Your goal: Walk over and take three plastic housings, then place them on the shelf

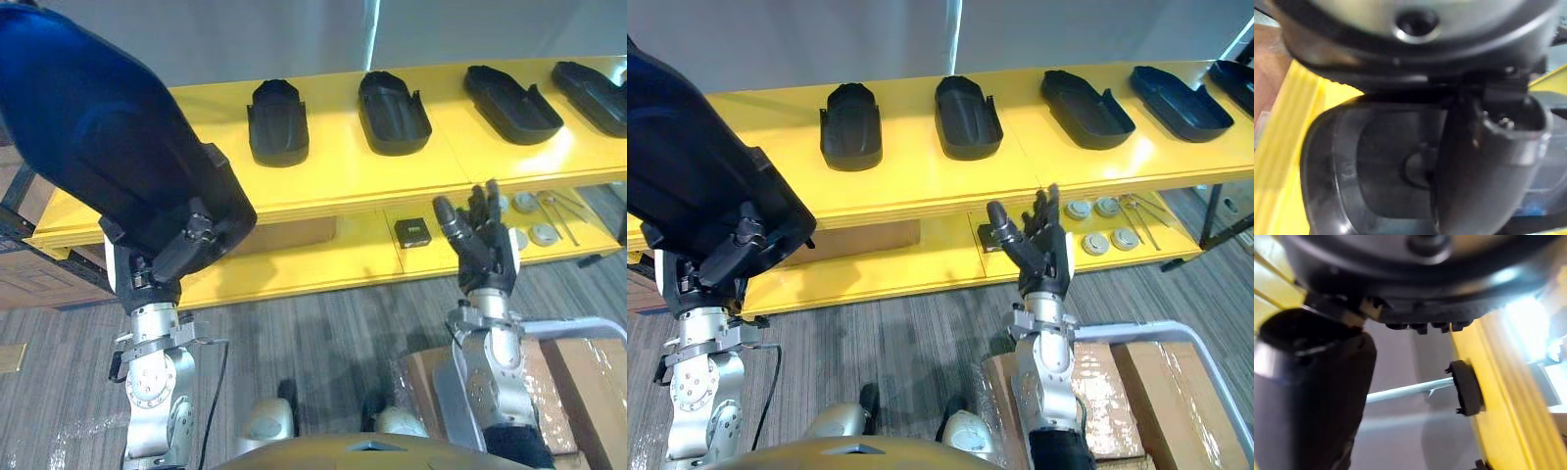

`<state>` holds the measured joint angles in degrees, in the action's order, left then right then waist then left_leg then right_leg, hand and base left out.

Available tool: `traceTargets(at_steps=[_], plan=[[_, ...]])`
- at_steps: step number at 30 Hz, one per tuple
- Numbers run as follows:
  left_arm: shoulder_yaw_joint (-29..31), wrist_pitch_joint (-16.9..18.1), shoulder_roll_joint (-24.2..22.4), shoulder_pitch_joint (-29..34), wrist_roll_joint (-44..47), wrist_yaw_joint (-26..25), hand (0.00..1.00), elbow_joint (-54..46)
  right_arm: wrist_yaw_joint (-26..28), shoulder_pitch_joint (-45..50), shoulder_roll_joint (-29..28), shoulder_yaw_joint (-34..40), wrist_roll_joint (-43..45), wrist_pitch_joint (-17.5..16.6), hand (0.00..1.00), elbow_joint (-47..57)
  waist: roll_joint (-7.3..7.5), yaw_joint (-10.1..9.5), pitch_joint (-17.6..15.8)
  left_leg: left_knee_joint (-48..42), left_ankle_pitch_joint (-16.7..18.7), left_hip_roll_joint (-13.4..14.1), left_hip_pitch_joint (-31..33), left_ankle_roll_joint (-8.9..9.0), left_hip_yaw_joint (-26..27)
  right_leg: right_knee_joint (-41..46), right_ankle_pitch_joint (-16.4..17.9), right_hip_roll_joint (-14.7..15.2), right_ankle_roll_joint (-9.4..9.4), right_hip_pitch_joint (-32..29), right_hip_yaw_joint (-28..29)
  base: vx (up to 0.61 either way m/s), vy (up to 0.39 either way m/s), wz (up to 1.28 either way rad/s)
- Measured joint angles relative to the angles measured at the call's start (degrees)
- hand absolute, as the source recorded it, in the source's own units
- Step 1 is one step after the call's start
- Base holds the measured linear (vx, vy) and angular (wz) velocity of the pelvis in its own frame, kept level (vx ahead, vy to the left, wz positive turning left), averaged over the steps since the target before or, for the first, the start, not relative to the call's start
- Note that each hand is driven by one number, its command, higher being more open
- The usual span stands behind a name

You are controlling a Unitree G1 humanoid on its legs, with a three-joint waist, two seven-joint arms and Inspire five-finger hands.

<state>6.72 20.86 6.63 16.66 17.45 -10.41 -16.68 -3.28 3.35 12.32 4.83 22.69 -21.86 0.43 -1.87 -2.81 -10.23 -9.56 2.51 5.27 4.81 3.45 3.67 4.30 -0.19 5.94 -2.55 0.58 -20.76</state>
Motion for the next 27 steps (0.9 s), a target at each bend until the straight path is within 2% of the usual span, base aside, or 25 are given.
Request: traceTargets(at_steps=[2, 5, 6, 8, 9, 10, 11, 14, 16, 17, 18, 19, 20, 21, 22, 23, 24, 25, 26, 27], plan=[[-0.04, 0.0, -0.44, 0.46, -0.06, -0.1, 0.0, -0.12, 0.06, -1.01, 1.71, 1.61, 0.03, -0.35, 1.0, 3.15, -0.18, -0.1, 0.11, 0.3, 0.04, 0.66, -0.1, 0.08, 0.98, -1.04, 0.0, -0.66, 0.01, 0.67, -0.42, 0.18, -0.093, 0.14], [-0.21, -0.02, -1.55, 1.54, -0.04, -0.56, 0.0, -0.34, -0.07, -2.01, 1.94, 3.68, 0.17, -3.19, 1.0, 7.06, -0.21, 0.16, 0.13, 0.41, 0.17, 0.79, -0.36, 0.26, 1.59, -1.53, 0.01, -0.76, 0.01, 1.6, -0.83, 0.11, 0.005, 0.09], [-0.35, -0.28, -1.92, 1.86, -0.04, -0.44, 0.0, -1.02, -0.07, -1.93, 1.89, 4.06, 0.22, -3.95, 1.0, 7.71, -0.14, 0.66, 0.16, 0.82, 0.16, 0.93, -0.4, 0.2, 4.04, -1.53, 0.1, -0.36, 0.1, 2.25, -1.9, 0.05, 0.059, 0.36], [-0.4, -0.78, -2.29, 1.96, -0.03, -0.04, 0.0, -1.85, -0.62, -1.56, 1.68, 4.24, 0.18, -3.98, 1.0, 8.49, -0.25, 1.61, 0.21, 1.05, 1.09, 1.61, -0.23, -1.82, 8.43, -1.53, 0.3, 0.15, 0.22, 2.97, -3.71, 0.01, 0.07, 0.47], [-0.65, -0.77, -2.26, 1.83, -0.04, 0.32, 0.0, -1.92, -1.24, -1.01, 1.18, 4.25, 0.19, -4.0, 1.0, 9.02, -0.3, 1.72, 0.29, 0.93, 1.37, 2.42, -0.42, -1.81, 11.42, -1.51, 0.36, 0.71, 0.15, 3.32, -4.68, 0.02, 0.12, 0.64], [-1.59, -0.78, -2.22, 1.76, -0.03, 0.5, 0.0, -1.92, -1.65, 0.2, 0.78, 4.25, 0.17, -4.19, 1.0, 9.51, -0.6, 2.16, 0.48, 0.3, 1.32, 3.5, -0.36, -1.97, 16.04, -1.41, 0.5, 1.53, -0.06, 3.74, -6.11, 0.02, 0.178, 0.79], [-2.48, -0.78, -2.21, 1.85, -0.03, 0.76, 0.0, -1.91, -2.08, 1.41, 0.77, 4.16, 0.11, -4.21, 1.0, 9.48, -0.78, 2.69, 0.59, -0.52, 0.31, 2.94, 0.2, -2.29, 17.21, -1.09, 1.03, 2.77, -0.81, 4.17, -7.64, 0.01, 0.136, 0.74], [-3.38, -0.77, -2.22, 1.92, 0.53, 1.0, 0.0, -1.59, -2.57, 3.42, 0.15, 4.13, 0.19, -4.2, 1.0, 9.37, -0.85, 3.15, 0.58, -3.53, -0.79, -0.11, 2.1, -2.18, 15.9, 0.82, 2.7, 6.49, -2.83, 4.43, -10.1, -0.01, 0.17, 0.63], [-3.74, -0.71, -2.19, 1.93, 0.65, 0.78, 0.0, -1.42, -2.86, 3.59, -0.93, 4.18, 1.52, -4.33, 1.0, 9.18, -0.74, 3.13, 0.58, -5.53, -2.06, -2.07, 3.77, -0.81, 14.64, 1.82, 2.85, 9.38, -3.34, 4.38, -11.35, -0.07, 0.205, 0.45], [-4.15, 0.01, -2.09, 1.95, 0.63, 0.68, 0.0, -1.17, -2.43, 3.26, -2.37, 4.17, 3.88, -4.73, 1.0, 9.13, -0.28, 2.94, 0.12, -10.0, 1.26, -0.53, 4.91, -3.08, 15.43, 2.51, 2.29, 10.96, -4.29, 4.45, -11.8, -0.08, 0.19, 0.14], [-4.3, 0.68, -2.07, 2.17, 0.47, 0.71, 0.0, -0.9, -2.41, 3.01, -3.63, 3.66, 4.83, -4.96, 1.0, 9.01, -1.18, 3.01, 0.4, -12.84, 2.62, 2.77, 4.59, -2.79, 16.04, 3.75, 2.35, 11.28, -4.34, 4.52, -11.52, -0.07, 0.244, -0.01], [-4.78, 1.56, -2.16, 2.15, 0.33, 0.72, 0.0, -0.59, -2.5, 2.77, -4.33, 2.91, 4.81, -5.66, 1.0, 8.61, -1.97, 3.1, 0.74, -13.9, 3.26, 6.14, 3.32, -1.75, 15.67, 5.5, 2.62, 12.22, -5.19, 4.2, -10.6, -0.04, 0.281, -0.21], [-5.35, 2.78, -2.13, 1.87, -0.07, 0.98, 0.0, -0.59, -2.96, 2.43, -4.06, 2.0, 4.76, -6.79, 1.0, 7.74, -2.6, 3.11, 1.04, -11.75, 3.41, 7.36, 0.96, 0.96, 14.15, 7.85, 3.09, 14.21, -6.81, 3.2, -8.97, -0.03, 0.343, -0.26], [-5.53, 3.21, -2.11, 1.65, -0.11, 1.32, 0.0, -0.61, -3.46, 2.32, -3.94, 1.6, 4.65, -7.46, 1.0, 7.19, -2.95, 3.1, 1.28, -10.2, 4.32, 7.15, -0.07, 3.22, 13.2, 8.94, 3.29, 15.27, -7.26, 2.44, -8.12, -0.06, 0.528, -0.33], [-5.86, 3.84, -1.02, 0.57, -0.13, 2.32, 0.0, -0.5, -4.67, 1.72, -4.68, 1.15, 4.55, -8.69, 1.0, 5.47, -2.65, 3.15, 1.12, -9.65, 7.12, 4.84, -1.35, 3.94, 13.5, 10.4, 2.81, 17.8, -8.31, 1.61, -6.3, -0.04, 0.369, -0.23], [-5.98, 3.84, -0.19, 0.01, -0.19, 2.5, 0.0, -0.47, -5.59, 1.67, -5.51, 1.01, 4.55, -8.75, 1.0, 4.7, -1.75, 3.33, 0.71, -10.5, 7.7, 3.76, -1.31, 3.13, 14.16, 10.38, 2.32, 18.99, -7.97, 1.62, -5.73, -0.09, 0.492, -0.13], [-6.35, 3.84, 1.93, -1.83, -0.16, 3.03, 0.0, -0.02, -7.63, 2.01, -7.49, 0.17, 4.56, -8.76, 1.0, 3.44, 0.0, 3.77, -0.3, -12.52, 9.38, 1.85, -0.98, 1.31, 14.39, 10.09, 0.06, 21.07, -7.92, 2.15, -5.57, -0.11, 0.348, -0.02], [-6.35, 3.75, 2.9, -2.97, -0.08, 3.48, 0.0, 0.95, -8.72, 2.74, -8.56, -0.69, 4.49, -8.75, 1.0, 2.76, 0.67, 3.6, -0.62, -12.86, 10.05, 0.88, -1.05, 0.22, 14.95, 9.96, -3.34, 22.06, -7.8, 1.91, -5.43, -0.13, 0.413, -0.04], [-6.33, 3.61, 3.06, -3.06, -0.08, 3.5, 0.0, 1.16, -9.14, 3.1, -8.81, -1.17, 4.28, -8.69, 1.0, 2.57, 0.67, 3.54, -0.62, -12.64, 10.21, 0.62, -1.16, -0.22, 15.3, 9.99, -5.23, 22.31, -7.16, 1.41, -5.28, -0.12, 0.321, -0.26], [-6.29, 3.53, 3.34, -3.02, -0.09, 3.58, 0.0, 1.13, -9.76, 3.99, -9.32, -1.52, 2.28, -8.62, 1.0, 2.58, 0.67, 3.1, -0.61, -10.8, 10.28, -0.01, -1.74, -1.12, 16.82, 10.03, -8.65, 22.6, -5.39, -0.28, -4.12, -0.09, 0.239, -0.34]])
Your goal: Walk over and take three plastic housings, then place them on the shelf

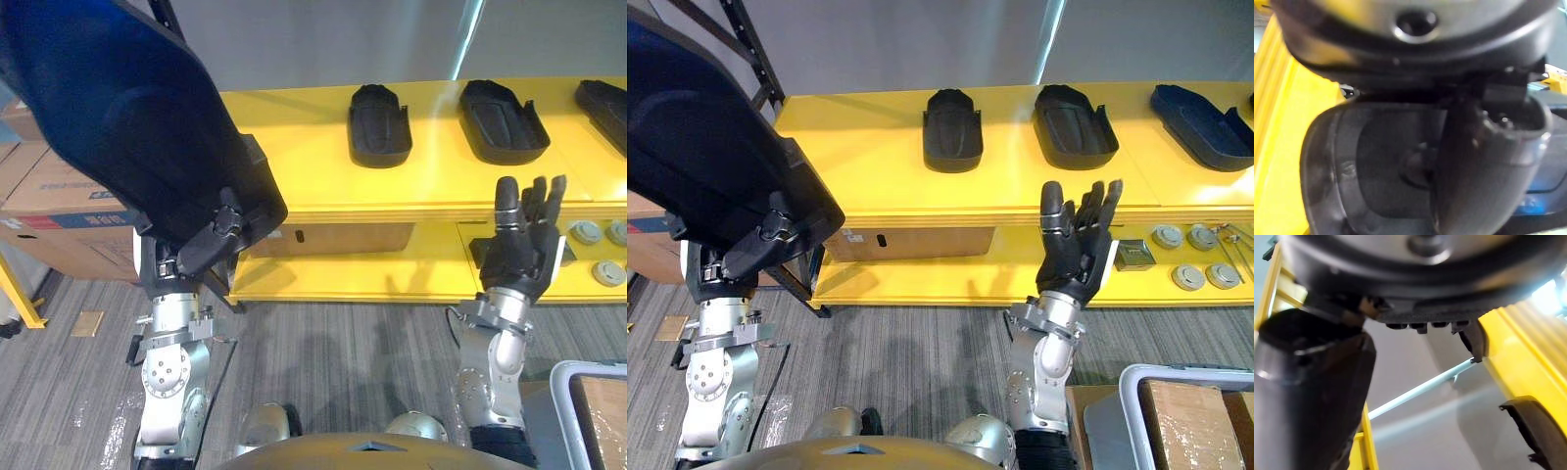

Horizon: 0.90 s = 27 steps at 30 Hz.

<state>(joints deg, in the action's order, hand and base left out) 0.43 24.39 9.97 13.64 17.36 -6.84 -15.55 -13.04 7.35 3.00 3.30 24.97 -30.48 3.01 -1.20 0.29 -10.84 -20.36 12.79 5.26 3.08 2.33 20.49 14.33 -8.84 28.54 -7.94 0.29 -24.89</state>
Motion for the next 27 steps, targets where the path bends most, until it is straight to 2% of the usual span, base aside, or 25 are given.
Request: traceTargets(at_steps=[1, 2, 4, 5, 6, 7, 8, 10, 13, 15, 16, 17, 19, 20, 21, 22, 23, 24, 25, 26, 27], plan=[[0.18, 0.0, 0.23, 0.0, 0.01, 0.16, 0.0, -0.03, 0.0, 0.36, -0.24, -0.1, -0.88, 0.02, 1.0, 0.0, 0.0, -0.17, 0.0, 1.25, -0.23, -0.32, -0.53, -0.8, 0.78, 0.18, -1.19, 0.0, 1.6, -0.9, 0.28, -0.1, 0.249, -0.41], [0.7, 0.0, 0.57, -0.04, 0.2, 0.73, 0.0, -0.04, 0.29, 0.85, -0.6, -0.17, -2.08, 0.07, 1.0, 0.03, -0.09, 0.06, 0.01, 3.26, -0.94, -0.58, -1.08, -1.55, 1.57, 1.87, 0.0, -0.57, 2.62, -2.11, 0.25, -0.04, 0.169, -0.28], [1.37, -0.01, 2.04, -0.19, 0.69, 1.86, 0.0, -0.23, 1.35, 2.12, -0.71, -0.12, -2.42, 0.32, 1.0, 0.64, -0.47, 1.52, 0.47, 7.1, -3.13, -0.49, -1.71, -3.29, 1.79, 3.23, 7.65, -7.41, 1.29, -2.29, 0.15, 0.02, 0.117, -0.14], [1.4, -0.13, 2.2, -0.38, 0.8, 2.11, 0.0, -0.24, 1.35, 2.41, -0.71, 0.08, -3.01, 0.5, 1.0, 1.05, -0.47, 1.75, 0.58, 7.88, -3.54, -0.51, -1.72, -3.49, 2.0, 2.43, 9.39, -9.23, 1.53, -2.12, 0.05, 0.05, 0.068, -0.22], [1.36, -0.92, 2.14, -0.8, 0.89, 2.18, 0.0, -0.48, 1.42, 3.0, -0.69, 0.48, -4.07, 1.22, 1.0, 2.46, -0.35, 1.58, 0.75, 8.99, -4.15, -0.55, -1.71, -3.32, 3.21, -0.74, 11.27, -12.46, 2.79, -1.65, -0.29, 0.05, 0.045, -0.37], [1.26, -1.49, 1.98, -0.83, 0.79, 1.71, 0.0, -0.49, 1.7, 3.01, -0.56, 0.49, -4.22, 1.49, 1.0, 2.97, -0.24, 1.58, 0.85, 9.13, -4.65, -0.6, -1.7, -2.91, 4.06, -4.35, 11.45, -13.95, 3.39, -0.55, -0.99, 0.08, 0.049, -0.45], [0.74, -2.67, 1.59, -0.83, 0.1, 0.7, 0.0, -0.48, 1.89, 3.01, -0.41, 0.64, -4.16, 1.73, 1.0, 3.09, -0.35, 1.87, 0.93, 9.11, -4.84, -0.5, -1.75, -2.97, 4.7, -8.1, 9.04, -14.73, 2.7, 1.02, -1.2, 0.07, 0.03, -0.28], [-0.4, -3.97, 0.86, -0.68, -0.09, -0.38, 0.0, -0.48, 1.85, 3.15, -0.23, 1.18, -4.03, 2.51, 1.0, 3.09, -0.28, 2.44, 0.96, 9.13, -4.97, -0.46, -2.03, -3.08, 4.95, -11.71, 7.34, -15.61, 2.11, 2.75, -1.3, 0.07, 0.001, -0.11], [-0.79, -4.83, -0.64, -0.05, -0.1, -0.76, 0.0, -0.49, 2.0, 3.27, 1.36, 1.37, -3.95, 3.35, 1.0, 3.06, -0.35, 2.36, 0.98, 8.27, -4.96, -0.09, -2.83, -3.09, 5.55, -13.33, 6.97, -15.96, 1.72, 4.34, -1.15, 0.03, -0.018, -0.12], [-0.72, -4.82, -1.09, 0.15, -0.03, -1.47, 0.0, -0.49, 2.77, 3.33, 2.58, 1.75, -4.0, 3.36, 1.0, 2.69, -0.44, 1.23, 0.92, 3.46, -4.18, 1.75, -1.58, -3.81, 6.41, -13.51, 7.85, -16.64, 2.49, 4.48, 0.14, -0.02, -0.039, -0.24], [-0.57, -4.83, -1.09, 0.56, 0.03, -2.13, 0.0, -0.41, 3.1, 3.37, 3.26, 1.7, -4.27, 3.36, 1.0, 2.07, -0.45, 0.99, 0.87, -2.23, -3.66, 3.6, 0.24, -4.31, 6.17, -13.52, 8.29, -17.06, 2.42, 4.79, 0.23, -0.07, -0.089, -0.19], [-0.61, -4.86, -1.13, 0.89, 0.03, -2.5, 0.0, -0.39, 3.07, 3.6, 4.18, 1.8, -4.27, 3.36, 1.0, 1.64, -0.68, 0.71, 0.76, -8.67, -3.64, 5.56, 2.47, -4.33, 4.41, -13.4, 8.73, -17.62, 2.47, 5.42, 0.96, -0.06, -0.079, -0.19], [-0.51, -4.9, -1.17, 1.53, 0.03, -2.81, 0.0, -0.44, 3.37, 3.8, 5.29, 2.0, -4.22, 3.36, 1.0, 1.52, -1.48, -0.22, 0.58, -12.1, -3.66, 7.19, 2.75, -4.28, 2.5, -13.62, 8.76, -18.25, 2.53, 6.54, 2.36, -0.01, -0.008, -0.42], [-0.33, -4.89, -1.17, 2.11, 0.02, -2.84, 0.0, -0.48, 4.26, 3.83, 5.94, 2.57, -4.17, 3.34, 1.0, 1.56, -1.74, 0.16, 0.94, -11.02, -3.8, 7.12, 2.33, -4.06, 2.21, -13.95, 8.61, -18.38, 2.49, 6.71, 3.21, 0.06, 0.002, -0.41], [-0.33, -4.86, -1.21, 1.98, -0.01, -2.05, 0.0, -0.49, 4.8, 3.7, 6.25, 4.61, -3.95, 3.35, 1.0, 1.6, -1.06, 1.02, 0.76, -9.53, -4.28, 6.17, 2.98, -3.1, 1.09, -15.01, 7.52, -17.78, 2.64, 5.98, 3.84, 0.05, -0.017, -0.33], [-0.44, -4.85, -1.2, 2.13, -0.07, -1.56, 0.0, -0.47, 4.75, 3.58, 6.18, 5.53, -3.87, 3.34, 1.0, 1.58, -1.25, 1.19, 0.88, -6.22, -3.41, 6.29, 2.78, -2.7, -0.11, -14.75, 7.03, -17.31, 2.45, 4.66, 4.96, 0.02, 0.041, -0.39], [-0.79, -4.84, -1.21, 2.28, -0.41, -1.23, 0.0, -0.46, 4.56, 3.55, 6.44, 6.36, -3.79, 3.34, 1.0, 1.39, -1.61, 1.52, 1.12, -0.25, -4.88, 6.29, 1.33, -0.14, -2.43, -14.07, 6.5, -16.79, 1.79, 3.35, 6.27, -0.01, 0.098, -0.61], [-1.02, -4.84, -1.23, 2.3, -0.89, -1.13, 0.0, -0.45, 4.15, 3.55, 6.7, 6.57, -3.74, 3.34, 1.0, 1.18, -2.1, 1.51, 1.43, 3.69, -6.88, 6.49, -0.08, 1.15, -3.28, -13.91, 6.23, -16.7, 1.35, 2.51, 7.48, 0.0, 0.205, -0.77], [-1.33, -4.85, -1.23, 2.24, -1.55, -0.54, 0.0, -0.44, 3.12, 3.57, 6.97, 6.71, -3.76, 3.34, 1.0, 0.98, -2.98, 1.59, 1.98, 7.58, -7.77, 6.2, -2.64, 3.52, -3.59, -13.92, 5.68, -16.5, 0.44, 1.92, 9.16, 0.01, 0.217, -0.69], [-1.39, -4.85, -1.08, 2.0, -1.91, -0.01, 0.0, -0.44, 2.41, 3.61, 6.85, 6.86, -3.76, 3.34, 1.0, 0.96, -3.46, 1.84, 2.29, 9.1, -6.99, 5.79, -3.84, 4.58, -2.99, -13.92, 5.36, -16.15, -0.07, 1.84, 9.81, 0.01, 0.276, -0.47], [-1.4, -4.89, -0.64, 1.31, -2.33, 0.89, 0.0, -0.44, 1.4, 3.81, 6.09, 7.22, -3.75, 3.34, 1.0, 0.69, -2.47, 3.09, 2.37, 10.62, -6.18, 4.25, -4.8, 4.34, -2.44, -14.0, 4.89, -15.03, -0.78, 1.83, 9.98, 0.0, 0.259, -0.19]])
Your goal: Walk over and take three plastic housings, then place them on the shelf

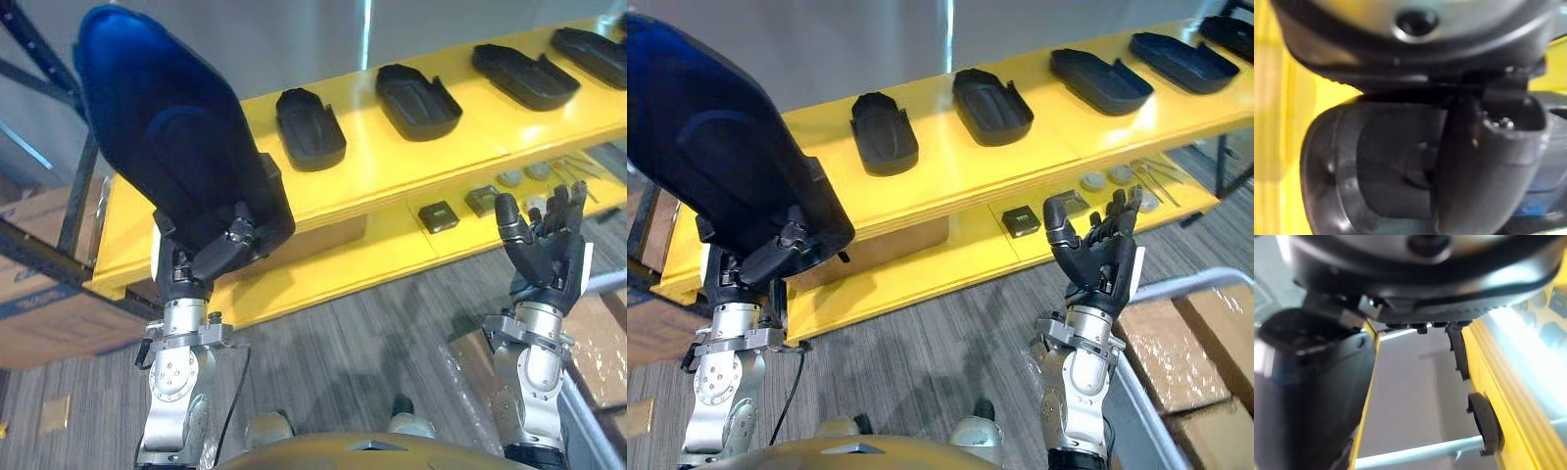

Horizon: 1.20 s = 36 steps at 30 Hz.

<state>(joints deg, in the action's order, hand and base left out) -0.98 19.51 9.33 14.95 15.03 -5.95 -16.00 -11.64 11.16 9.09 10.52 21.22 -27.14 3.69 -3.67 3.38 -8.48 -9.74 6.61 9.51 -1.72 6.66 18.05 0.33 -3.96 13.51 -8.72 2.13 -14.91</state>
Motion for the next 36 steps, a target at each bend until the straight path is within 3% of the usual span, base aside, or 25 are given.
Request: traceTargets(at_steps=[2, 6, 10, 14, 16, 19, 20, 21, 30, 34, 36], plan=[[0.56, -1.2, 1.9, -1.18, -0.17, 0.17, 0.0, -0.03, -0.14, 1.32, -1.76, -0.85, 2.38, 0.0, 1.0, -0.35, 2.47, -0.23, 0.29, 1.06, 0.57, -2.35, -1.85, -1.15, 2.61, 0.04, -0.88, 2.29, -1.07, -0.33, 1.13, -0.03, 0.25, -0.36], [7.22, -3.89, 5.02, -1.31, -0.22, -2.86, 0.0, -0.02, 1.37, 1.74, -3.75, -4.59, 2.12, 0.26, 1.0, -0.72, 3.19, -0.16, 0.83, 2.55, 1.06, -2.76, -4.65, -1.65, 8.2, 0.41, -2.67, 2.5, 0.94, -1.71, -1.39, -0.05, 0.117, -0.71], [12.19, -5.92, 6.51, -4.9, -2.41, -6.8, 0.0, 0.08, -0.17, 3.92, -2.96, -4.01, -0.35, 0.67, 1.0, -2.85, 2.66, 0.51, 1.38, 3.14, 1.39, -1.97, -3.68, -1.16, 8.7, -0.56, -2.92, 1.82, 1.48, -2.51, -3.61, -0.02, -0.035, -0.05], [16.61, -7.87, 7.1, -6.69, -2.17, -11.58, 0.0, 4.07, -0.77, 5.63, -1.95, 1.62, -1.85, 4.35, 1.0, -15.38, -0.33, 0.32, 3.31, 4.34, -0.18, 0.07, -3.65, 0.63, 9.7, -2.45, -4.05, -1.14, 1.09, -2.97, -4.01, 0.07, -0.099, -0.12], [18.14, -8.77, 7.11, -7.06, -1.82, -12.92, 0.0, 5.95, -0.66, 7.03, -1.72, 3.2, -1.84, 4.85, 1.0, -20.1, -0.88, 0.7, 3.67, 5.18, -0.88, 0.49, -3.82, 0.8, 9.79, -2.86, -4.07, -1.72, 1.12, -2.83, -4.74, 0.06, -0.077, 0.01], [19.09, -10.14, 7.1, -7.7, 0.19, -13.2, 0.0, 6.6, 0.01, 8.54, -1.73, 4.6, -1.58, 5.32, 1.0, -24.27, -0.74, 1.08, 3.58, 5.35, -0.97, 0.67, -4.15, 0.79, 9.78, -3.61, -4.3, -1.99, 1.35, -2.03, -5.46, 0.01, -0.025, 0.04], [21.55, -10.89, 7.1, -7.59, 0.41, -11.24, 0.0, 6.59, 2.12, 8.09, -3.02, 2.34, -0.48, 5.19, 1.0, -26.12, -0.31, -0.23, 0.8, 5.99, -1.48, 1.26, -4.92, 1.04, 10.31, -4.8, -5.26, -2.82, 2.25, -1.03, -7.15, 0.0, 0.0, 0.0], [21.55, -10.89, 7.1, -7.59, 0.41, -11.24, 0.0, 6.59, 2.12, 8.1, -3.02, 2.34, -0.48, 5.19, 1.0, -26.12, -0.34, -0.24, 0.49, 5.99, -1.49, 1.26, -4.91, 1.03, 10.31, -4.8, -5.27, -2.82, 2.26, -1.03, -7.16, 0.0, 0.0, 0.0], [21.55, -10.89, 7.1, -7.69, 0.41, -11.24, 0.0, 6.59, 2.41, 7.47, -3.02, 2.35, -0.11, 5.34, 1.0, -26.03, -0.3, -0.26, 0.4, 5.95, -1.49, 1.24, -4.92, 1.03, 10.27, -4.79, -5.33, -2.83, 2.24, -1.03, -7.14, 0.0, 0.0, 0.0], [22.73, -10.89, 7.2, -8.42, 0.93, -11.04, 0.0, 7.04, 4.4, 7.25, -2.69, 2.77, 2.12, 7.35, 1.0, -26.01, -0.24, -0.24, 0.37, 5.85, -1.48, 1.21, -5.04, 1.02, 10.32, -4.79, -5.48, -2.86, 2.3, -1.03, -6.91, 0.0, 0.0, 0.0], [24.77, -10.87, 11.08, -11.76, 2.97, -10.31, 0.0, 12.0, 5.89, 7.31, -2.59, 3.54, 2.42, 10.04, 1.0, -26.03, -0.24, -0.33, 0.36, 5.84, -1.48, 1.24, -5.2, 1.03, 10.32, -4.79, -5.6, -3.0, 2.45, -0.99, -6.65, 0.0, 0.0, -0.05]])
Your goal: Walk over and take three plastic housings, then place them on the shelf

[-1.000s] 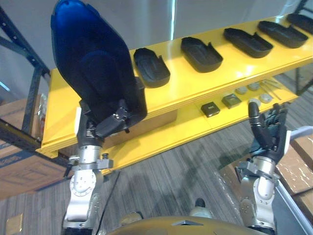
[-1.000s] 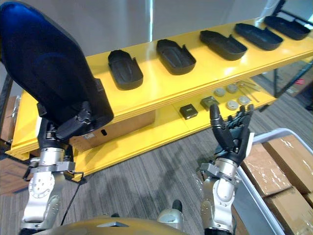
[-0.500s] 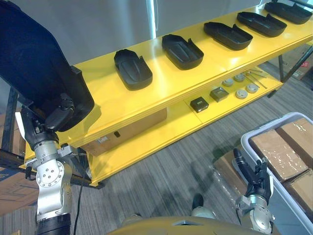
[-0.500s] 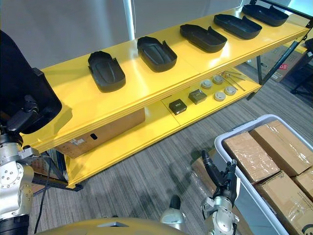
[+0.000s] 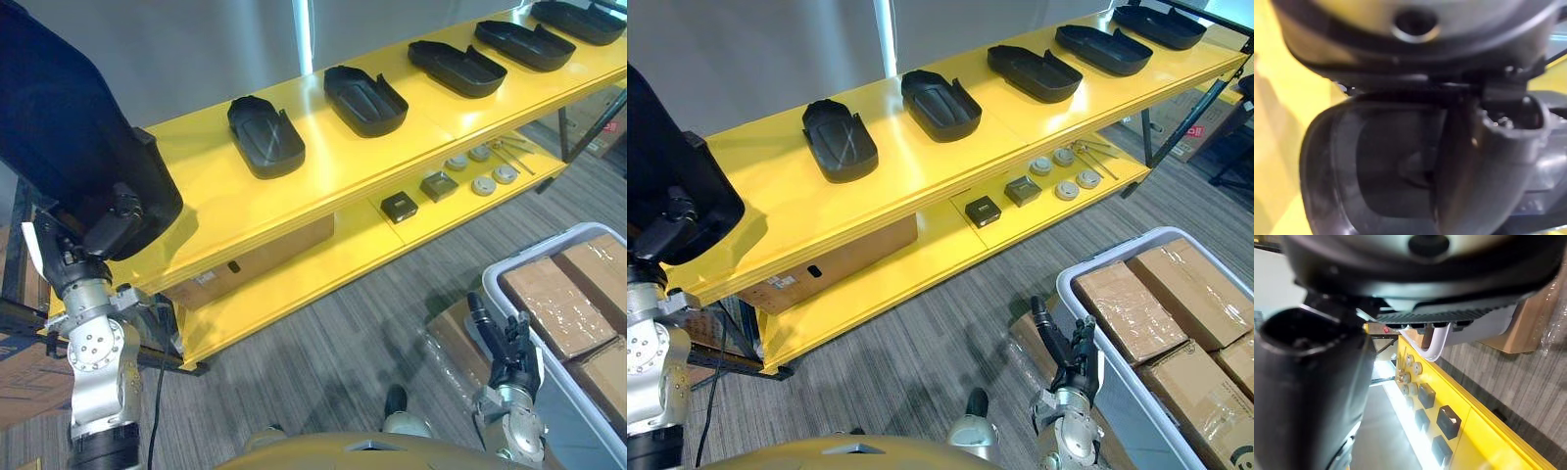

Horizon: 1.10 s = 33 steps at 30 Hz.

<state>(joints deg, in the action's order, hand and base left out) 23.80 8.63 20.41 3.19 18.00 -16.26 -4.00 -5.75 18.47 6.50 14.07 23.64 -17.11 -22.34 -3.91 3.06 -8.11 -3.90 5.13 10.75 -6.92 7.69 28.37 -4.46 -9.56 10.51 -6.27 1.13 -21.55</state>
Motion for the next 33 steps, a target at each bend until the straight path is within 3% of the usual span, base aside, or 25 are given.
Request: traceTargets(at_steps=[2, 7, 12, 20, 26, 27, 33], plan=[[1.7, 0.09, 4.46, -3.54, 4.44, 1.88, 0.0, 5.78, 0.73, 0.47, 0.25, -0.07, 0.38, 1.86, 1.0, -0.78, 0.14, -0.02, -0.01, 0.0, 0.09, 0.0, -0.13, 0.09, 0.3, -0.04, -0.04, -0.04, 0.09, -0.22, 0.51, 0.0, 0.0, -0.11], [1.99, -0.29, 9.96, -7.8, 12.28, 7.08, 0.0, 12.81, 3.15, 0.92, 1.05, 0.01, 0.31, 4.24, 1.0, -10.2, 0.43, -0.38, 0.11, 0.02, 0.32, -0.09, -0.06, 0.11, 1.07, -0.04, -0.07, -0.06, 0.14, -0.96, 1.38, -0.01, 0.004, -0.1], [0.04, -4.68, 13.3, -12.3, 16.21, 12.8, 0.0, 18.43, 10.11, 1.09, 1.79, 1.11, -1.19, 6.24, 1.0, -21.94, 0.46, -0.34, 0.15, -1.03, 0.31, -0.16, 0.3, 0.09, 1.09, -0.01, -0.27, 0.18, -0.03, -1.02, 1.78, 0.01, 0.006, -0.02], [-3.66, -10.21, 14.24, -15.07, 22.22, 17.43, 0.0, 19.93, 13.76, -0.66, 2.45, 1.17, -4.55, 6.58, 1.0, -27.21, 0.41, 0.06, 0.08, -4.24, 2.01, 0.32, 3.61, -0.35, 0.06, -0.01, -0.52, 0.43, 0.26, -2.55, 1.2, -0.04, 0.001, 0.05], [-5.58, -18.1, 14.45, -15.85, 25.18, 18.19, 0.0, 22.7, 14.38, -1.87, 2.76, 1.15, -7.65, 7.92, 1.0, -29.93, -0.03, 0.0, -0.41, -5.53, 2.1, 0.44, 5.16, -0.44, -0.93, 0.04, -0.68, 0.56, 0.38, -3.11, 0.8, -0.03, 0.005, 0.06], [-6.29, -19.92, 14.75, -17.88, 25.58, 18.09, 0.0, 24.55, 14.84, -2.29, 2.99, 1.15, -7.69, 8.28, 1.0, -31.01, -0.18, -0.11, -0.83, -5.94, 2.13, 0.47, 5.95, -0.51, -1.53, 0.47, -0.65, 0.71, 0.41, -3.5, 0.3, -0.04, 0.019, 0.18], [-7.6, -22.99, 19.1, -23.82, 26.93, 18.16, 0.0, 30.77, 16.59, -5.55, 4.48, 1.15, -7.73, 9.13, 1.0, -33.2, -0.6, -0.5, -4.51, -6.01, 1.28, -0.2, 8.52, -1.52, -2.95, 2.49, -0.5, 1.75, 0.49, -6.16, -0.3, -0.04, 0.019, 0.11]])
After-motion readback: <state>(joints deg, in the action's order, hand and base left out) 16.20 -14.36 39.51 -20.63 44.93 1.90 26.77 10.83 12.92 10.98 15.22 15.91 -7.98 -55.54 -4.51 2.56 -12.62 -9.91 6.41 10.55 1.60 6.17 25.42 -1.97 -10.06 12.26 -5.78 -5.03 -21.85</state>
